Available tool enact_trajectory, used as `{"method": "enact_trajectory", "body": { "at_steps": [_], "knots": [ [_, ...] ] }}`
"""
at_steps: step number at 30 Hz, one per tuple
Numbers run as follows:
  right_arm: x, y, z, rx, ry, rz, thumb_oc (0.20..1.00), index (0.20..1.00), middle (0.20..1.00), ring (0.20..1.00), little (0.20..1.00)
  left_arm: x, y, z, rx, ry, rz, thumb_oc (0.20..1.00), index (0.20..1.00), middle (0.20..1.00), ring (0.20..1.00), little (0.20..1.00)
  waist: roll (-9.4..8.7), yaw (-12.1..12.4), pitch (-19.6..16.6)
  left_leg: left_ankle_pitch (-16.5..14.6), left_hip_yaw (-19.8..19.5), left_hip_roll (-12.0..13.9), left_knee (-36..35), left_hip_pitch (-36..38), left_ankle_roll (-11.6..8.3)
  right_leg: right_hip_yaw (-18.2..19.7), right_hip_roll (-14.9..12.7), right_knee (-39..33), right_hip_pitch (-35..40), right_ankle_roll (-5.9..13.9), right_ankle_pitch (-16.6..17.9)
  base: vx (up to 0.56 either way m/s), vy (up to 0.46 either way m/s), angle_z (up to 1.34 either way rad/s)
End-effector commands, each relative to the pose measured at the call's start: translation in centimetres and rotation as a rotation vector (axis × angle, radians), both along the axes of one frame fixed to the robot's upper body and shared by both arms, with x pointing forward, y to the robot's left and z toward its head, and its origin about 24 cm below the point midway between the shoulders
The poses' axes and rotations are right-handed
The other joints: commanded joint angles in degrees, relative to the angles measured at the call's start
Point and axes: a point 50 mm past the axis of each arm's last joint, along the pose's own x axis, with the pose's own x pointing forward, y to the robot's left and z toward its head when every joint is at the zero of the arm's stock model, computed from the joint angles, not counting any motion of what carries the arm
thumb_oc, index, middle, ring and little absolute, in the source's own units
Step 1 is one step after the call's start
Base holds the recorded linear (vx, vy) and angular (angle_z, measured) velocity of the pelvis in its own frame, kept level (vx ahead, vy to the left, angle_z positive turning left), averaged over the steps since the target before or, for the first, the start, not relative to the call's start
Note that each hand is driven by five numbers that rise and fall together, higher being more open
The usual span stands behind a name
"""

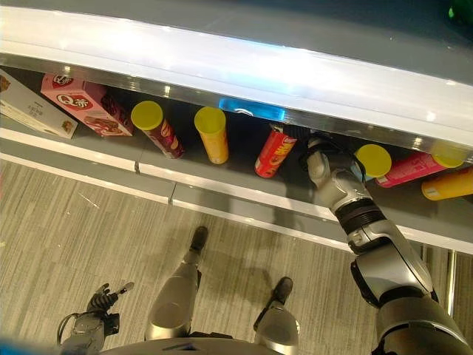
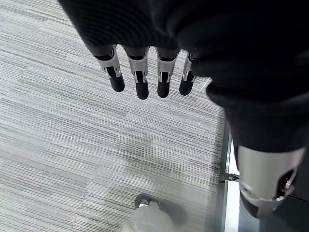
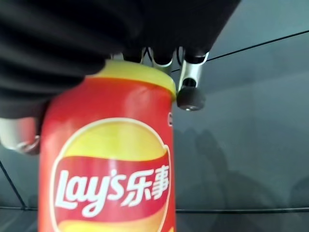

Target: Put the goods on the table back onto the shelves and tidy them up.

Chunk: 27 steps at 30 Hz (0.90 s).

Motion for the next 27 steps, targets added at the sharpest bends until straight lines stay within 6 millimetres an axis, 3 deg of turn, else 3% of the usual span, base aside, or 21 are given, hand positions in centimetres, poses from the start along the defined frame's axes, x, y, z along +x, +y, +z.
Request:
{"method": "enact_trajectory", "body": {
  "at_steps": [1,17,27],
  "knots": [
    [0.4,0.0,2.6,-0.085,-0.097,0.011,0.2,0.2,0.2,0.2,0.2,-0.7,1.1,0.2,0.06,0.026,-0.024,1.0,1.0,1.0,1.0,1.0,-0.88,0.9,-2.6,-11.6,1.8,5.4,7.1,1.8,-0.39,4.8,-5.8,10.5,-5.3,1.16,-5.8,0.0,0.0,0.0],
    [0.0,-0.1,2.6,-0.083,-0.11,0.013,0.2,0.2,0.2,0.2,0.2,-0.7,1.2,0.3,0.06,0.025,-0.021,1.0,1.0,1.0,1.0,1.0,-1.06,0.6,-2.6,-11.6,1.9,5.4,7.3,1.6,-0.4,4.6,-5.8,10.3,-5.2,1.06,-5.7,0.0,0.0,0.0],
    [-0.4,-0.4,4.3,-0.068,-0.188,0.011,0.2,0.2,0.2,0.2,0.2,-0.8,1.3,0.3,0.061,0.024,-0.018,1.0,1.0,1.0,1.0,1.0,-1.2,0.5,-2.6,-11.7,1.9,5.4,7.2,1.6,-0.39,4.7,-5.8,10.0,-5.2,1.18,-5.5,0.0,0.002,0.01]
  ]
}}
